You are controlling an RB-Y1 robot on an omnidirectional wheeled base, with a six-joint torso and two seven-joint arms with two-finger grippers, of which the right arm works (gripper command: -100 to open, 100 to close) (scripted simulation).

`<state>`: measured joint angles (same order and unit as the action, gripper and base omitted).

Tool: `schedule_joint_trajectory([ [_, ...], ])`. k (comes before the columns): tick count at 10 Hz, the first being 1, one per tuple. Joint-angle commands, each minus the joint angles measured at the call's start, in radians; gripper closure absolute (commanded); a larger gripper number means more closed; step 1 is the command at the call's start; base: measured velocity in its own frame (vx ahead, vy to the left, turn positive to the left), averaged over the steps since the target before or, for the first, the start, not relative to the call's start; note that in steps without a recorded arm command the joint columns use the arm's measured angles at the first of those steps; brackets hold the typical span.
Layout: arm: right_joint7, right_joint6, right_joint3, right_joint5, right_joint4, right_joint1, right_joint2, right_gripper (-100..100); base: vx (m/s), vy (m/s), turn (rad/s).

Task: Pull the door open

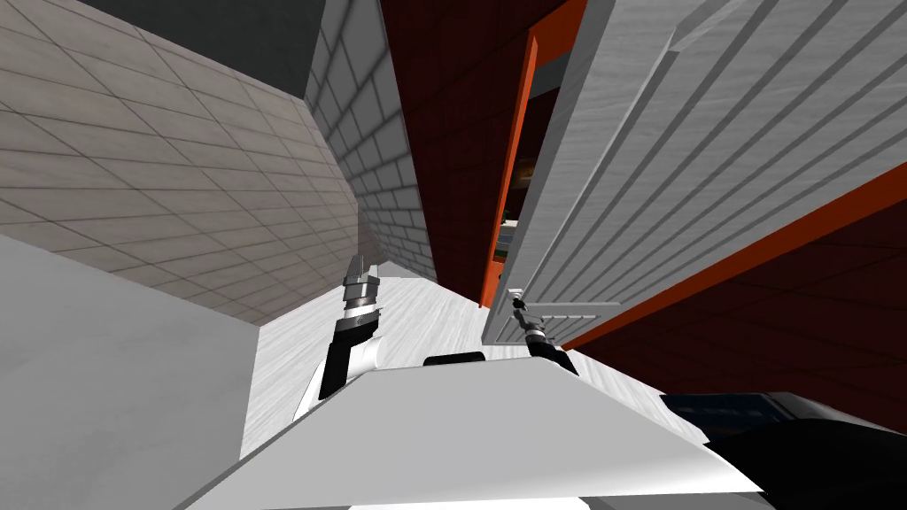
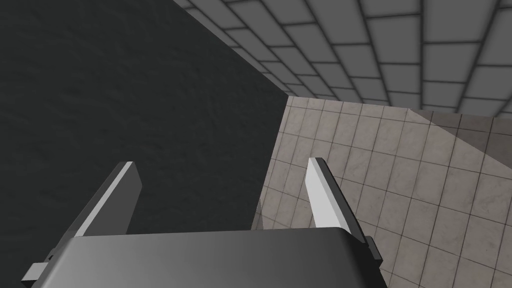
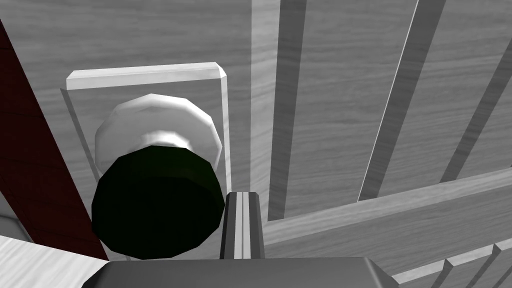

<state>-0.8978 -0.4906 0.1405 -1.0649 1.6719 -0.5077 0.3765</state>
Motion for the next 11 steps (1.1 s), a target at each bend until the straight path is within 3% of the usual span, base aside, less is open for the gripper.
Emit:
schedule_joint_trajectory([
  [1, -0.015, -0.004, 0.031, 0.021, -0.005, 0.031, -0.003, -100, -0.173, -0.039, 0.105],
  [7, -0.031, -0.019, 0.053, 0.050, -0.033, 0.078, -0.008, -100, -0.135, -0.044, 0.053],
  [8, -0.029, -0.026, 0.031, 0.044, -0.047, 0.072, -0.002, -100, -0.036, -0.041, -0.038],
  [9, -0.036, -0.005, 0.018, 0.016, -0.024, 0.045, 0.019, -100, 0.041, 0.017, -0.103],
  [11, -0.039, 0.009, 0.012, -0.002, -0.003, 0.030, 0.032, -100, 0.066, 0.059, -0.054],
])
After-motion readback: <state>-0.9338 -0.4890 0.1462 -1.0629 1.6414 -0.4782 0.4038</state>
